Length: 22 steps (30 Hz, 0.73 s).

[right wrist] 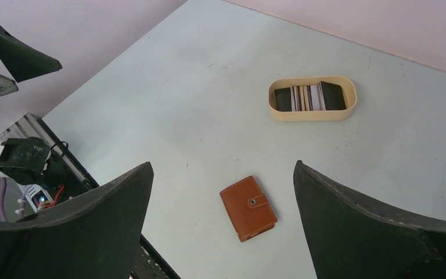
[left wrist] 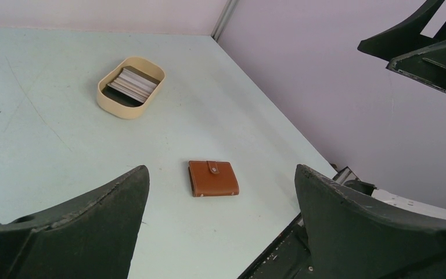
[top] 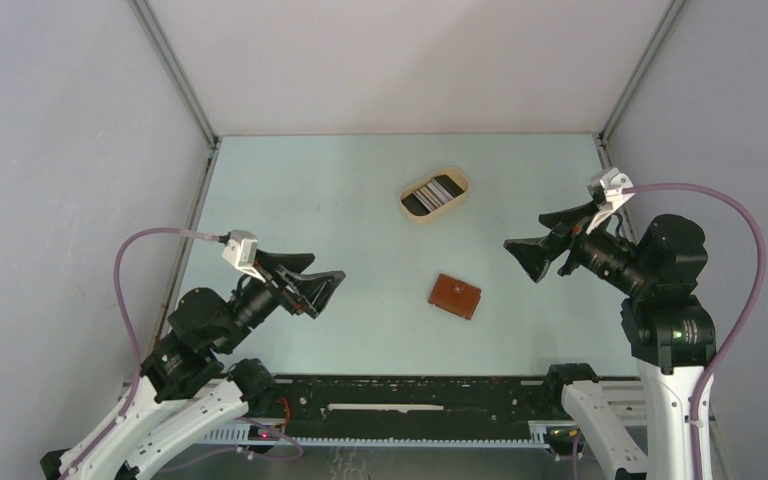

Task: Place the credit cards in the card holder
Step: Reset both arms

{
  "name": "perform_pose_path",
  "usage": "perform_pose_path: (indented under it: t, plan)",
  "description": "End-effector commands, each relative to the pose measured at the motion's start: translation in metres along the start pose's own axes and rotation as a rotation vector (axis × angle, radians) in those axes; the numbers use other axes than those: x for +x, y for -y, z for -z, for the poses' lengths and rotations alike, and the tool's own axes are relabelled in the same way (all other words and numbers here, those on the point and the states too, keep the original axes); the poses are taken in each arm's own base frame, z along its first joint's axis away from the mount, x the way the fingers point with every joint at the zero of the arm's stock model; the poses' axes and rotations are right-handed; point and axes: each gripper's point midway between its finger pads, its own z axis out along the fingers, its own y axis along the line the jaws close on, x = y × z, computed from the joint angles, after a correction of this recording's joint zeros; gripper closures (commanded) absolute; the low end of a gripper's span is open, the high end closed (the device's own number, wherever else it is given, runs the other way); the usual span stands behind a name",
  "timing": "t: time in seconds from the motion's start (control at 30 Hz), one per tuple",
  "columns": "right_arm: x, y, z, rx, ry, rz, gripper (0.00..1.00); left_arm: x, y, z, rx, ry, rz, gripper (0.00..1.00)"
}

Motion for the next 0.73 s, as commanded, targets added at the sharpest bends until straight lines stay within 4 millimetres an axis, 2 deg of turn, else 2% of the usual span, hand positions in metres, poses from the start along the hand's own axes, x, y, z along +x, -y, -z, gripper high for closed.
perform_pose_path:
  t: [0.0, 0.57, 0.7]
  plan:
    - [-0.0062, -0.0004, -0.0005, -0.006, 0.023, 0.002, 0.0, -0.0013, -0.0009, -0.0031, 0.006, 0.023, -0.02, 0.0]
    - [-0.0043, -0.0003, -0.0002, -0.01, 0.016, 0.008, 0.0, -0.0024, -0.0022, -0.0053, -0.004, 0.021, -0.036, 0.0]
    - [-0.0031, 0.004, -0.0007, -0.001, 0.011, 0.055, 0.0, -0.0038, -0.003, -0.0062, -0.01, 0.02, -0.048, 0.0]
